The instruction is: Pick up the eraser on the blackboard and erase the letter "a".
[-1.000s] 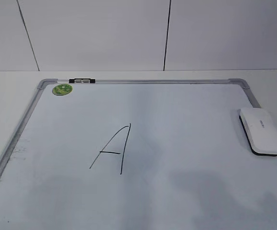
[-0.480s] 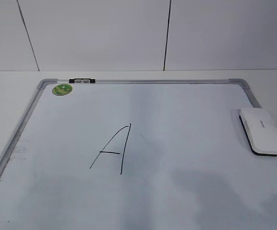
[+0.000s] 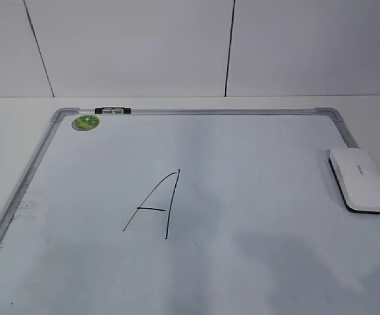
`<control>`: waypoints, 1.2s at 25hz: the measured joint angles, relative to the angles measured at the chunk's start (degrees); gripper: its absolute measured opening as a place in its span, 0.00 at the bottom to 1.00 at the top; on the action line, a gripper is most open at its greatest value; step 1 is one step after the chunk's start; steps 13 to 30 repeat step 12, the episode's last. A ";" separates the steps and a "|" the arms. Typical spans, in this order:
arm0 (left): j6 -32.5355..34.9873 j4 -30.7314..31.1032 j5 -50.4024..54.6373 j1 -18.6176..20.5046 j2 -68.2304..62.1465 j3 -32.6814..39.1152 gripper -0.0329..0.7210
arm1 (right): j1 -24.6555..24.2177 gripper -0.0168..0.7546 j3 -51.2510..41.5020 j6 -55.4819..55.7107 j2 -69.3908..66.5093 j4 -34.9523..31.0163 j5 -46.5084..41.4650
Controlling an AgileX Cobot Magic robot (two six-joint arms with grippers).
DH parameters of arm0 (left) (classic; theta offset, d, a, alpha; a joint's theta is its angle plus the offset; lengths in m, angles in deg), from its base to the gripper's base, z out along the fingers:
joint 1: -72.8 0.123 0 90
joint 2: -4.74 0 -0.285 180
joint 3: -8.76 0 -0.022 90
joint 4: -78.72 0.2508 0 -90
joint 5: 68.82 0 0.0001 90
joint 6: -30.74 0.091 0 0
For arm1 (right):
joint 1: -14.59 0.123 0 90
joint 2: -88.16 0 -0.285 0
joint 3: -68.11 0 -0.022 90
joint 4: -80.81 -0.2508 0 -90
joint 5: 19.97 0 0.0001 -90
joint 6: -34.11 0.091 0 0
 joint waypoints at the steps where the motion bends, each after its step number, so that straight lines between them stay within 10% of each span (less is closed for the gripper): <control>1: 0.00 0.00 0.00 0.00 0.00 0.00 0.37 | 0.00 0.77 0.00 0.00 0.00 0.00 0.00; 30: 0.00 0.00 0.00 0.00 0.00 0.00 0.36 | 0.00 0.77 0.00 -0.30 0.00 0.00 0.00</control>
